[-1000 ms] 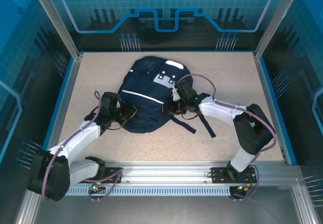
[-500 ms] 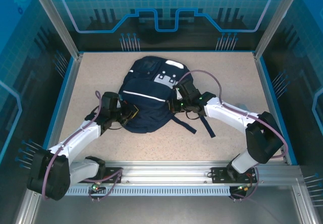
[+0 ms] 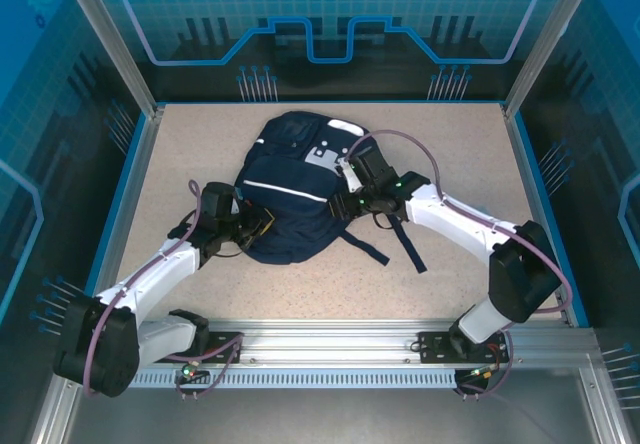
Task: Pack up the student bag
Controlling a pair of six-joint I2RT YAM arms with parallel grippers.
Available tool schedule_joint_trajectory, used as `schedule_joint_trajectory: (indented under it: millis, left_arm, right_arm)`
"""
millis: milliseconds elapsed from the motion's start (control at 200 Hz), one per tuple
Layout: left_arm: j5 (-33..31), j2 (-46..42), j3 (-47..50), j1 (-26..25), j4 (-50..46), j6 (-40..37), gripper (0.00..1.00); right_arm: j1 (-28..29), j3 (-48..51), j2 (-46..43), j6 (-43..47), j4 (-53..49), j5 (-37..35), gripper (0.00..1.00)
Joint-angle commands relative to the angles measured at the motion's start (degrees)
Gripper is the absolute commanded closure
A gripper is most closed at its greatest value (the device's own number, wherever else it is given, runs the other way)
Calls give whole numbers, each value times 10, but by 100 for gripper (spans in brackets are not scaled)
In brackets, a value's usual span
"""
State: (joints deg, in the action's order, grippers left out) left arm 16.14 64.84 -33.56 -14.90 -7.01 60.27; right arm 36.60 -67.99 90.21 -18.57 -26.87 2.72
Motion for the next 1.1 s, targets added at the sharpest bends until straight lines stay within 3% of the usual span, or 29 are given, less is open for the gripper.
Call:
schedule_joint_trajectory:
  millis: [0, 330, 640, 750, 835, 1096]
  left_arm:
    - [29, -2, -8, -5, 10, -6, 100]
    - [29, -5, -10, -5, 7, -7, 100]
    - [29, -1, -12, -5, 11, -5, 100]
    - [31, 3, -15, -5, 11, -5, 100]
    - [32, 5, -16, -5, 13, -5, 100]
    - [33, 21, -39, -10, 10, -11, 100]
  right_arm:
    - [-15, -22, 33, 49, 7, 74, 59]
    - [-25, -56, 91, 81, 6, 80, 73]
    - [-23, -44, 98, 99, 0, 87, 66]
    - [-22, -42, 100, 100, 0, 86, 79]
    - [-17, -34, 89, 98, 9, 69, 100]
    - [25, 12, 20, 83, -3, 31, 100]
